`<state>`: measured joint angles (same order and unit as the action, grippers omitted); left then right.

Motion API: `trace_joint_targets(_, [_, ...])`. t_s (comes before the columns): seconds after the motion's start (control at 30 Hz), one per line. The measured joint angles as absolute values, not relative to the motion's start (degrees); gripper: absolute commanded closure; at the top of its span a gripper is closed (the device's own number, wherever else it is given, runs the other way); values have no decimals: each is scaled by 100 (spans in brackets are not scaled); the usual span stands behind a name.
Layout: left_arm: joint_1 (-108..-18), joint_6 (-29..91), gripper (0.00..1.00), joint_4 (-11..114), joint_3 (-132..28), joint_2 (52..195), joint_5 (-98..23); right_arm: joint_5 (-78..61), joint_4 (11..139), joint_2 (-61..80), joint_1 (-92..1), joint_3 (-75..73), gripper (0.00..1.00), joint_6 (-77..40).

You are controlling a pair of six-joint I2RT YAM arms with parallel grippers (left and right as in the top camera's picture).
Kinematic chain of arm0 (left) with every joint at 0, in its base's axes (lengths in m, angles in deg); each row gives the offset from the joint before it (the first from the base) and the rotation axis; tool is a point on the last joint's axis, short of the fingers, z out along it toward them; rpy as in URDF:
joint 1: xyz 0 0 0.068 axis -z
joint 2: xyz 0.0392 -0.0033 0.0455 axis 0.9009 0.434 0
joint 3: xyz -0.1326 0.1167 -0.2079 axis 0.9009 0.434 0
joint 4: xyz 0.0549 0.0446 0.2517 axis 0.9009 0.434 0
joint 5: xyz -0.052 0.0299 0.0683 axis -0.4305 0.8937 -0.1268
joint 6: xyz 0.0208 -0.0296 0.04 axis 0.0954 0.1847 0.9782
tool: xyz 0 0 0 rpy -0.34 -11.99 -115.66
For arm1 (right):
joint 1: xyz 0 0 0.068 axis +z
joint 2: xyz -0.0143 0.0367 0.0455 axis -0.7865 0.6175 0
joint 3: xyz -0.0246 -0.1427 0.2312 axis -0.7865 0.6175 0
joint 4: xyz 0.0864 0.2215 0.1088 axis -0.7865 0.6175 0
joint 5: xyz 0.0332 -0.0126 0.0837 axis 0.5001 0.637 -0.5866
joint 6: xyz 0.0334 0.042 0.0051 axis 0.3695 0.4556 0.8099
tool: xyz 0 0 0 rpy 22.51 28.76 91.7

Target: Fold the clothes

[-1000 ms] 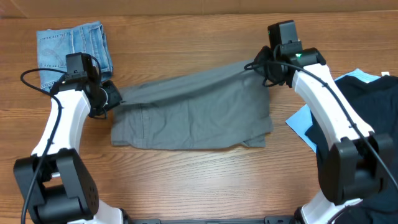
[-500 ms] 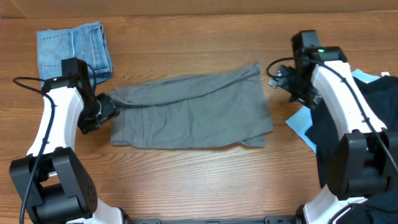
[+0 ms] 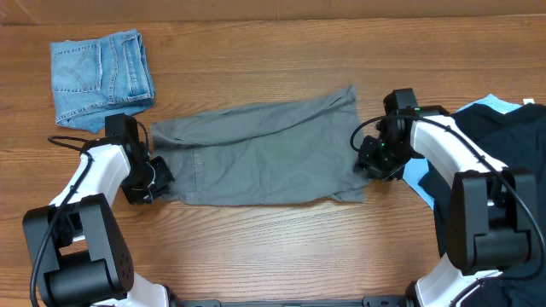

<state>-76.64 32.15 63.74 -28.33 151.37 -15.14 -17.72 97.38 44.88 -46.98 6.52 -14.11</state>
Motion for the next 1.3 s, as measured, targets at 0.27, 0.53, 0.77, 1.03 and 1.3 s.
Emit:
trace_joint_targets(0.27, [-7854, 3253, 96, 7100, -3039, 15137, -1486, -1768, 11141, 4077, -4698, 459, 96, -1610])
trace_joint_targets(0.53, [-8370, 3299, 67, 7506, -3406, 15135, -1289, -1182, 11915, 3638, -4698, 429, 11, -1247])
trace_joint_targets(0.77, [-8425, 3281, 53, 7406, -3424, 15135, -1189, -1149, 9340, 3640, -4814, 453, 21, -1418])
trace_joint_targets(1.03, [-8377, 3410, 53, 7270, -3603, 15135, -1412, -1364, 7627, 3907, -4685, 446, 34, -1575])
trace_joint_targets(1.3, [-8377, 3513, 53, 7189, -4140, 15135, -1552, -1737, 7590, 4523, -4506, 453, 96, -1617])
